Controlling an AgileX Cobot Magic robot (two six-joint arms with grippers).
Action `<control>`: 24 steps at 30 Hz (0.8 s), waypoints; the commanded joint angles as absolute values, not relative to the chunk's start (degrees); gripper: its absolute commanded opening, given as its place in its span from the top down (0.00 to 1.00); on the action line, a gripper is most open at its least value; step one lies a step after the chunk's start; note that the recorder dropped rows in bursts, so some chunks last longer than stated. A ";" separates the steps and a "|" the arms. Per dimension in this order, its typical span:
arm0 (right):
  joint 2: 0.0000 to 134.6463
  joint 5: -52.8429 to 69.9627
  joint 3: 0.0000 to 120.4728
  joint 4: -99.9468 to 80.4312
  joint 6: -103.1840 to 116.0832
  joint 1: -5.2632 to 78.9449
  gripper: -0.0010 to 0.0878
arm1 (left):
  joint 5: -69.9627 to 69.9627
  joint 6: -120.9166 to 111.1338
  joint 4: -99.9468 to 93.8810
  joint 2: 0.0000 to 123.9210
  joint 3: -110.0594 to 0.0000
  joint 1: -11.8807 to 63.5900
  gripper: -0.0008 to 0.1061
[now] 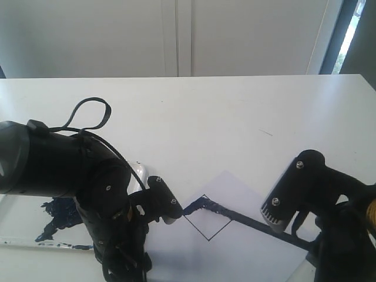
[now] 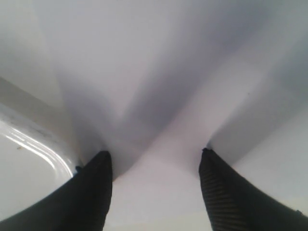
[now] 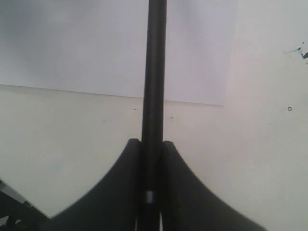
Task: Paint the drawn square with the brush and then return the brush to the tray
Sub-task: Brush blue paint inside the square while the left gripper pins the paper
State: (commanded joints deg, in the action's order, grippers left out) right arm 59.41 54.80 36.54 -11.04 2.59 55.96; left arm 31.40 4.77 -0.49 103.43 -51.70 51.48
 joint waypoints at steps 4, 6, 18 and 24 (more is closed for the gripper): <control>59.41 55.15 36.54 -9.08 1.23 55.96 0.99 | 31.40 4.77 -0.49 103.43 -51.70 51.48 0.43; 59.41 55.23 36.54 -8.58 0.90 55.96 0.99 | 31.40 4.77 -0.49 103.43 -51.70 51.48 0.43; 59.41 55.43 36.54 -7.10 0.00 55.96 0.99 | 31.40 4.77 -0.49 103.43 -51.70 51.48 0.43; 59.41 55.65 36.54 -7.10 -0.41 55.96 0.99 | 31.40 4.77 -0.49 103.43 -51.70 51.48 0.43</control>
State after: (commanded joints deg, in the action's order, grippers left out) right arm 59.41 55.65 36.54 -7.10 -0.41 55.96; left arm 31.40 4.77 -0.49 103.43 -51.70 51.48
